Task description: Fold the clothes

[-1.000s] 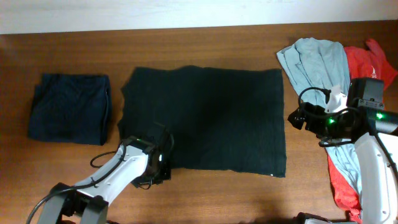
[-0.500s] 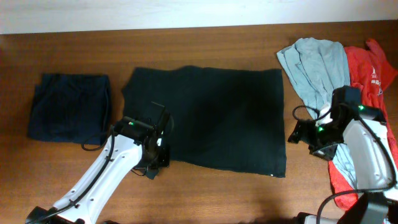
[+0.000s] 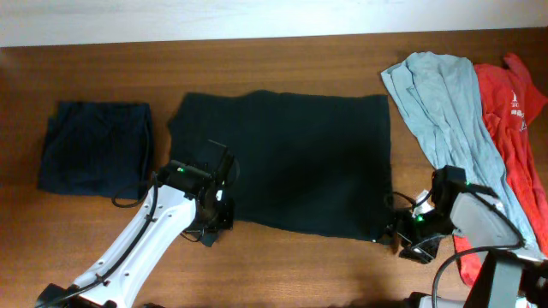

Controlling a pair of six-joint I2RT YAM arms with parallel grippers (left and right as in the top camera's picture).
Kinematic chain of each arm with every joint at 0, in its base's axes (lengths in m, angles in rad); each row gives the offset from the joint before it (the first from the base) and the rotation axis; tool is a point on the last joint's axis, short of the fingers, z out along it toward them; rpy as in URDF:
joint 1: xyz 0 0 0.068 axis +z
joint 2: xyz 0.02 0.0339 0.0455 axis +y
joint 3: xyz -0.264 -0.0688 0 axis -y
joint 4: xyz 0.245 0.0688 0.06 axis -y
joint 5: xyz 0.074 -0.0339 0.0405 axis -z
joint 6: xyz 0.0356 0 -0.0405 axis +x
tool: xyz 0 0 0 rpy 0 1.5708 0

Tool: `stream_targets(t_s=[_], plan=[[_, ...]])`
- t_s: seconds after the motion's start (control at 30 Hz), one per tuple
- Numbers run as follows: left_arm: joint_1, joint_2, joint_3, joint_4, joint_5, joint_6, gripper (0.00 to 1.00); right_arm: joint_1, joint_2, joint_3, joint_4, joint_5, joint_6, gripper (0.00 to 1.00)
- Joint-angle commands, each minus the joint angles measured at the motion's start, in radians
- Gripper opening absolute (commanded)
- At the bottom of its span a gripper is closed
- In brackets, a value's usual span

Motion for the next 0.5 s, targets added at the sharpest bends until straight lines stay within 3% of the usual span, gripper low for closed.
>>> stream_targets(t_s=[0.0, 0.17, 0.23, 0.37, 0.47], plan=[[-0.003, -0.013, 0.013, -0.002, -0.014, 0.020, 0.01, -0.005, -0.002, -0.041, 0.061, -0.074, 0.041, 0.60], [-0.003, -0.013, 0.013, -0.002, -0.014, 0.020, 0.01, -0.005, -0.002, -0.047, 0.119, -0.074, 0.066, 0.55], [-0.003, -0.013, 0.013, -0.002, -0.018, 0.020, 0.01, -0.005, -0.002, -0.047, 0.155, -0.074, 0.066, 0.43], [-0.003, -0.013, 0.013, -0.016, -0.022, 0.032, 0.01, -0.005, -0.003, -0.047, 0.138, -0.054, 0.062, 0.04], [-0.003, -0.015, 0.013, -0.040, -0.022, 0.032, 0.01, -0.005, -0.023, -0.043, 0.105, -0.054, 0.053, 0.04]])
